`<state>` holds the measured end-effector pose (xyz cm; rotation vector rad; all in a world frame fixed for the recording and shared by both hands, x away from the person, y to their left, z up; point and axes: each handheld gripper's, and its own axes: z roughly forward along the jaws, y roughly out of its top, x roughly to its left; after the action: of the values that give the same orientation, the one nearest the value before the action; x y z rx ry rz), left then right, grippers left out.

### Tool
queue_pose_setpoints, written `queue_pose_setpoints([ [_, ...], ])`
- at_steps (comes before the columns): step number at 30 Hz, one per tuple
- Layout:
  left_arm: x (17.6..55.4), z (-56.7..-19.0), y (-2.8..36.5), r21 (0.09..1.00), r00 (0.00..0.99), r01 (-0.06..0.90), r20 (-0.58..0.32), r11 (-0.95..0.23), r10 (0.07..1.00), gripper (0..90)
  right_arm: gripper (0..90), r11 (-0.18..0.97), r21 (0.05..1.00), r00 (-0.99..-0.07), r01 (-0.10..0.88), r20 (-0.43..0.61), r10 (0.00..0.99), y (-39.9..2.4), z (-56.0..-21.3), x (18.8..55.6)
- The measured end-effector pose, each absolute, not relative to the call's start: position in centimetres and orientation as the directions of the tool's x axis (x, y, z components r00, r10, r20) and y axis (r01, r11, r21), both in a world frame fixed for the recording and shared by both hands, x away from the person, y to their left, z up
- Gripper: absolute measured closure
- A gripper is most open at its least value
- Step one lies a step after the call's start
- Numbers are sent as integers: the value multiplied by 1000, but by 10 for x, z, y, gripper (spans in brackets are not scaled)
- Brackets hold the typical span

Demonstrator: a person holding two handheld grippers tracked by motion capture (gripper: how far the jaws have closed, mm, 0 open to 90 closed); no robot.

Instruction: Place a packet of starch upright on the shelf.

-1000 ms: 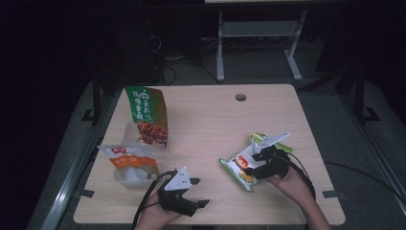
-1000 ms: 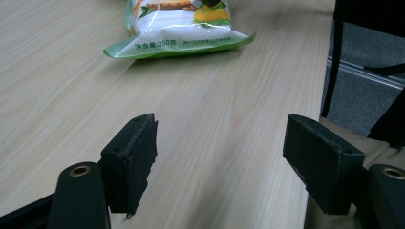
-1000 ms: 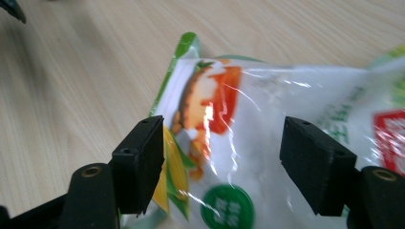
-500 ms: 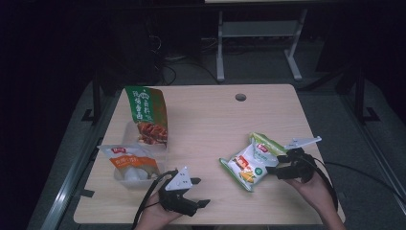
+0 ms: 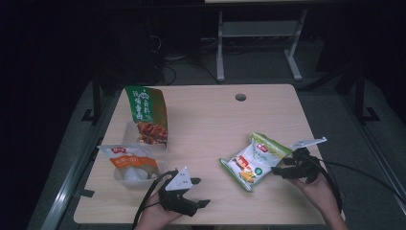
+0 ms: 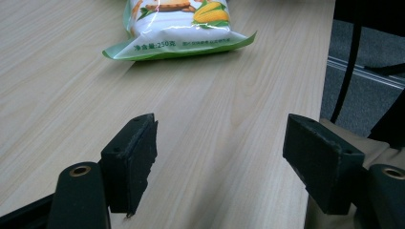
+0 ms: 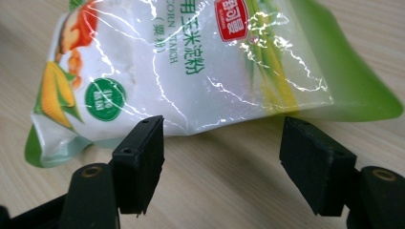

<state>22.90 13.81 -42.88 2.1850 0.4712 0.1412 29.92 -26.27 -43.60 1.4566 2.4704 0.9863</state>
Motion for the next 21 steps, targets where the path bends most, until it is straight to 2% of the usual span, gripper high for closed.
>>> queue_pose_setpoints([
  [8,229,-428,139,786,922,282,-63,-550,382,268,328,295,576,-516,762,266,814,-255,-436,317],
  [12,230,-428,139,787,922,282,-63,-549,382,268,384,302,577,-520,759,259,814,-241,-434,329],
  [14,230,-428,139,787,922,281,-62,-549,383,268,450,303,576,-519,759,256,816,-233,-435,334],
  [19,230,-427,140,787,922,279,-59,-550,383,268,682,319,582,-539,748,251,804,-217,-434,343],
  [21,231,-427,140,787,921,278,-56,-551,384,269,765,346,586,-554,733,219,803,-210,-433,344],
])
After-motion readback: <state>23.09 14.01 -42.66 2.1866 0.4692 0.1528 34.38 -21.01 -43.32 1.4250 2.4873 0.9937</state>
